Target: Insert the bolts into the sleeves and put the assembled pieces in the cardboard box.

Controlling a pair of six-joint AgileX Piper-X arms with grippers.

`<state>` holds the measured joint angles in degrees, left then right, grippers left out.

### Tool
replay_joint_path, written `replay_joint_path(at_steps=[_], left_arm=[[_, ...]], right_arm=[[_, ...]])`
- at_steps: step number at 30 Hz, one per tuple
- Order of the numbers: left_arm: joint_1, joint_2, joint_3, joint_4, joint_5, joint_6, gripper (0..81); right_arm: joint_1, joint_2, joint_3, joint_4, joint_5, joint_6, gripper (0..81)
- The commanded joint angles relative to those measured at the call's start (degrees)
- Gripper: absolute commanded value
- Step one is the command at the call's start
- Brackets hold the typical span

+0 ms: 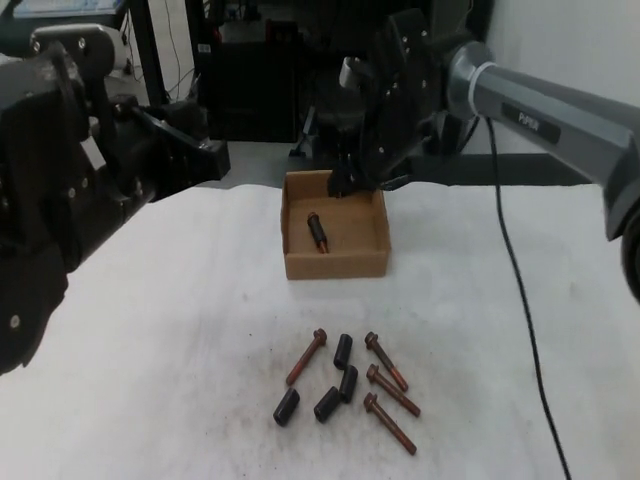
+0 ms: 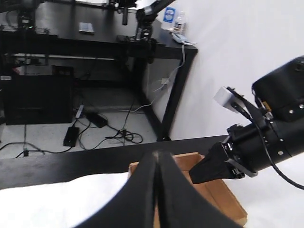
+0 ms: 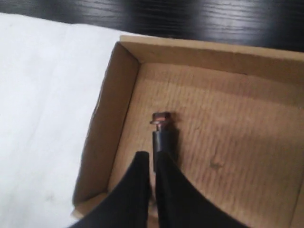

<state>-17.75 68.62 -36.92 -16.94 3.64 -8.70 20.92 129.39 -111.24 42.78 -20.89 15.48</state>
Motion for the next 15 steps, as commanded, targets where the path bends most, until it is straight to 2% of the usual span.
replay_joint_path(at_steps=[1, 4, 6, 8, 12, 15], left_arm=[[0.10, -3.54, -0.24, -0.37, 9.98, 6.21, 0.3], [0.10, -5.65, -0.24, 2.74, 16.32, 10.11, 0.3], [0.10, -7.34, -0.24, 8.74, 17.26, 10.20, 0.3], [0.00, -8.86, -0.24, 16.23, 17.25, 11.15, 0.3], [-1.14, -10.51, -0.24, 31.38, 17.25, 17.27, 0.3], [-3.00, -10.50, -0.24, 39.25, 17.55, 17.66, 0.3]], right_arm=[[-1.77, -4.65, -0.66, 6.39, -7.44, -0.02, 0.4], [-2.47, -8.37, -0.21, 17.03, -5.92, -6.46, 0.4], [-2.45, -11.16, 1.06, 22.68, -3.14, -12.58, 0.4], [-2.45, -15.29, 4.62, 25.97, -3.28, -17.48, 0.4], [-2.17, -25.91, 16.49, 23.72, -3.25, -17.73, 0.4], [-1.58, -34.83, 28.40, 17.05, -1.87, -16.97, 0.4]])
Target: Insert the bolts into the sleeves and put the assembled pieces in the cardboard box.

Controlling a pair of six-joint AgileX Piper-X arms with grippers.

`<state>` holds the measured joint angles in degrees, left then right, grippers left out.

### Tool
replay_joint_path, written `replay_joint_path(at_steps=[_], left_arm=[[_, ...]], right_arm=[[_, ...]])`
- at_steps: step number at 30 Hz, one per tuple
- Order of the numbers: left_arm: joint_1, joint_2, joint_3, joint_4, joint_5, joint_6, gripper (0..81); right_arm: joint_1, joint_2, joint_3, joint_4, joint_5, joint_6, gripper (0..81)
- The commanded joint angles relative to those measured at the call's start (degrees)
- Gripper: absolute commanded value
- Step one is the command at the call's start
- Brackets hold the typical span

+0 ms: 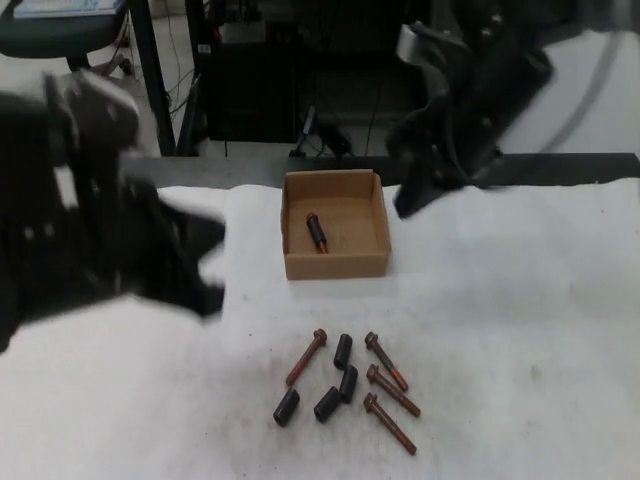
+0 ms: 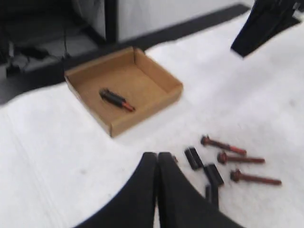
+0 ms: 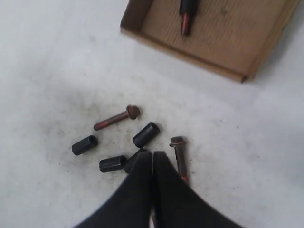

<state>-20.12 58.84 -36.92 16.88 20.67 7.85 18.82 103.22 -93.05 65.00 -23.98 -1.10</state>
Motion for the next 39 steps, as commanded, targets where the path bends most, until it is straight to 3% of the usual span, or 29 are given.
replay_joint_path(at_steps=[1, 7, 12, 15, 18, 20, 26, 34, 39], left_arm=[[-1.23, -0.72, -0.24, 7.32, 0.51, 1.11, 0.3], [-2.54, 1.62, -0.24, 10.75, 0.44, -5.33, 0.3], [-2.54, 5.64, -0.24, 10.73, 0.44, -6.98, 0.3], [-2.54, 7.15, -0.24, 10.73, 0.44, -6.98, 0.3], [-2.54, 7.25, -0.24, 11.16, 0.44, -6.98, 0.3], [-2.54, 7.25, -0.24, 11.73, 0.44, -6.98, 0.3], [-2.54, 7.25, -0.24, 13.39, 0.44, -6.85, 0.3], [-2.54, 7.25, -0.24, 13.39, 0.44, -6.58, 0.3], [-2.54, 7.25, -0.24, 13.39, 0.44, -6.58, 0.3]], right_arm=[[0.79, -11.70, 13.36, -7.07, 2.86, 0.05, 0.4], [4.43, -20.73, 30.60, -18.53, 8.21, 0.72, 0.2], [8.25, -15.97, 33.37, -23.87, 8.21, 0.71, 0.6], [9.97, -11.55, 33.33, -24.76, 8.21, -0.67, 11.3], [10.83, -7.50, 33.33, -23.64, 9.26, -1.59, 34.0], [11.36, -5.44, 33.33, -23.56, 12.15, -1.57, 40.7], [11.98, -3.59, 33.33, -23.56, 14.92, -3.31, 33.6], [12.26, -3.51, 33.33, -24.48, 15.07, -5.58, 33.5], [14.66, -3.51, 33.33, -23.55, 14.95, -9.01, 33.5]])
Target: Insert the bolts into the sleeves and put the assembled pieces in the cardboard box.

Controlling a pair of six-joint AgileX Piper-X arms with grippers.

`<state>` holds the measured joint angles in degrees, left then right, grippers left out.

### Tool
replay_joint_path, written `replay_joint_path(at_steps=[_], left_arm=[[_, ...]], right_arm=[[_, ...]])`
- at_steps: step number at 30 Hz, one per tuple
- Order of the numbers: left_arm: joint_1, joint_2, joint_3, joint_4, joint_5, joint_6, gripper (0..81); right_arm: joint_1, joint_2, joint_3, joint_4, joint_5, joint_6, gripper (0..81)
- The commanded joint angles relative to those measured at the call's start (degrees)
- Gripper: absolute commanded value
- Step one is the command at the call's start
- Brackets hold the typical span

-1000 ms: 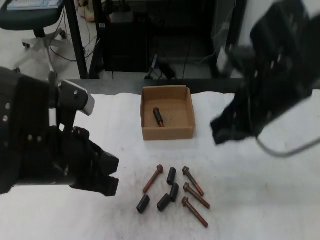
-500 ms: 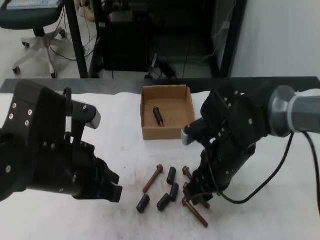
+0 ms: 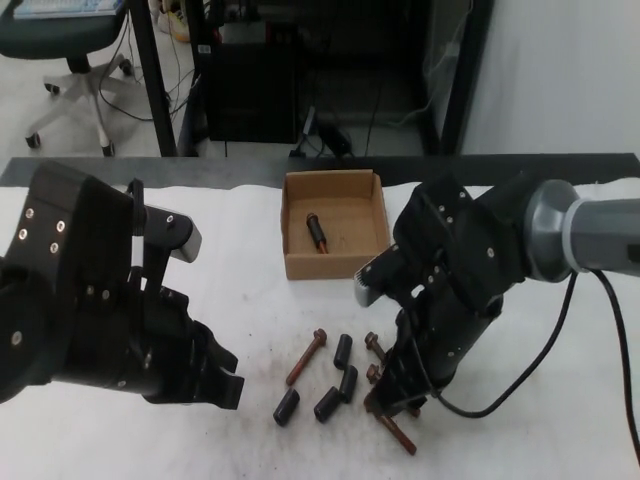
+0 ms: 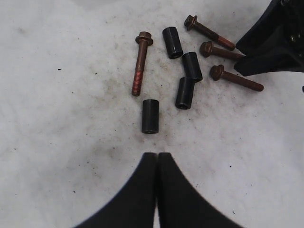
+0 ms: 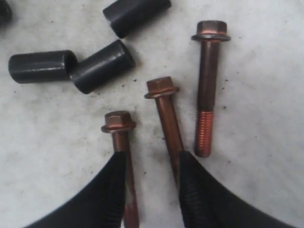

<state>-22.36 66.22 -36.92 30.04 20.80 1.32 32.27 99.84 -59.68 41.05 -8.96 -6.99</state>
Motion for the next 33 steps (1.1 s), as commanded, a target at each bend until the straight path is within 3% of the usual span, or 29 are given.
replay_joint_path(at_steps=[1, 6, 14, 33], left_arm=[[-0.30, -0.12, -0.24, 0.23, 0.31, -0.05, 0.3], [-0.30, -0.12, -0.24, 0.23, 0.31, -0.05, 0.3], [-0.30, -0.12, -0.24, 0.23, 0.31, -0.05, 0.3], [-0.30, -0.12, -0.24, 0.23, 0.31, -0.05, 0.3]], right_arm=[[1.96, -0.13, -0.04, 0.37, -0.08, -3.87, 33.5], [4.41, 0.02, -0.04, -0.88, 0.89, -5.09, 33.5], [4.20, 0.07, -0.04, -0.02, 10.63, -14.16, 33.5], [4.47, 0.07, -0.04, -0.10, 7.24, -12.51, 33.5]])
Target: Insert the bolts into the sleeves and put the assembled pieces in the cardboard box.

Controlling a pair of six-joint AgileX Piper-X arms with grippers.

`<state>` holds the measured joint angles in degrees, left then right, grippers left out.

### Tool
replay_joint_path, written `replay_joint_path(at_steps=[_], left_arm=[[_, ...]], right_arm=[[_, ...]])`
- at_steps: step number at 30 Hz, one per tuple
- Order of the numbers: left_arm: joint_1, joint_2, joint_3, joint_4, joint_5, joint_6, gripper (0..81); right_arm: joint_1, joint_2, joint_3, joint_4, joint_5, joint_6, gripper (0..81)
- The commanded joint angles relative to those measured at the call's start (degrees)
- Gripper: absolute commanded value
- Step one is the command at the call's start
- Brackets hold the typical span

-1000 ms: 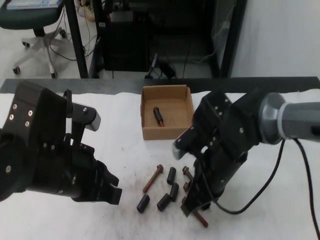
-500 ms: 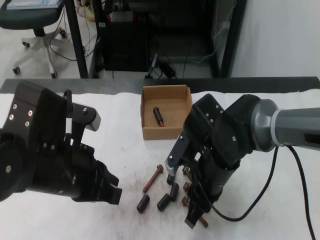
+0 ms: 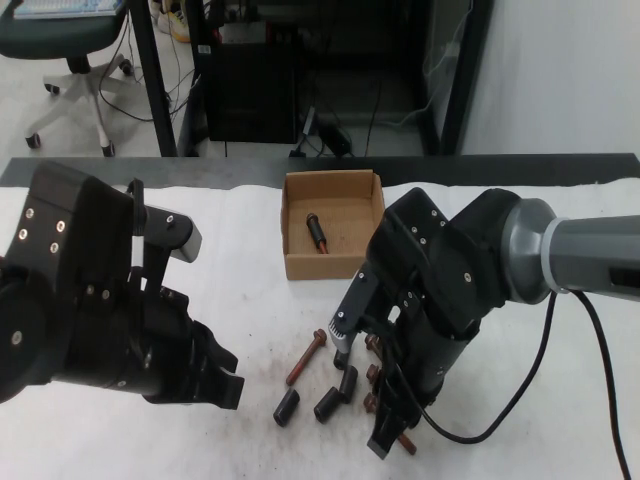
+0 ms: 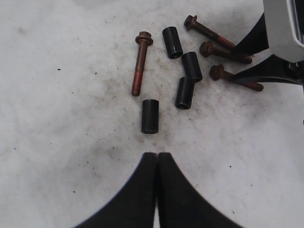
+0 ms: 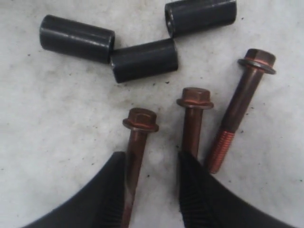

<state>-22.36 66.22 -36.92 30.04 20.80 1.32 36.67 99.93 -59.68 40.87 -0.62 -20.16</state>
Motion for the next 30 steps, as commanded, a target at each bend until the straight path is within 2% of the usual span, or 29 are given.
replay_joint_path(at_steps=[1, 10, 30], left_arm=[[-0.30, -0.12, -0.24, 0.23, 0.31, -0.05, 0.3], [-0.30, -0.12, -0.24, 0.23, 0.31, -0.05, 0.3], [-0.30, -0.12, -0.24, 0.23, 0.31, -0.05, 0.3]], right_arm=[[0.07, -0.02, -0.04, -0.13, -1.09, 0.67, 33.5], [0.07, 0.11, -0.04, -3.77, -1.09, 0.67, 33.5], [0.03, 1.73, 0.90, -2.41, -1.96, 0.67, 33.5]])
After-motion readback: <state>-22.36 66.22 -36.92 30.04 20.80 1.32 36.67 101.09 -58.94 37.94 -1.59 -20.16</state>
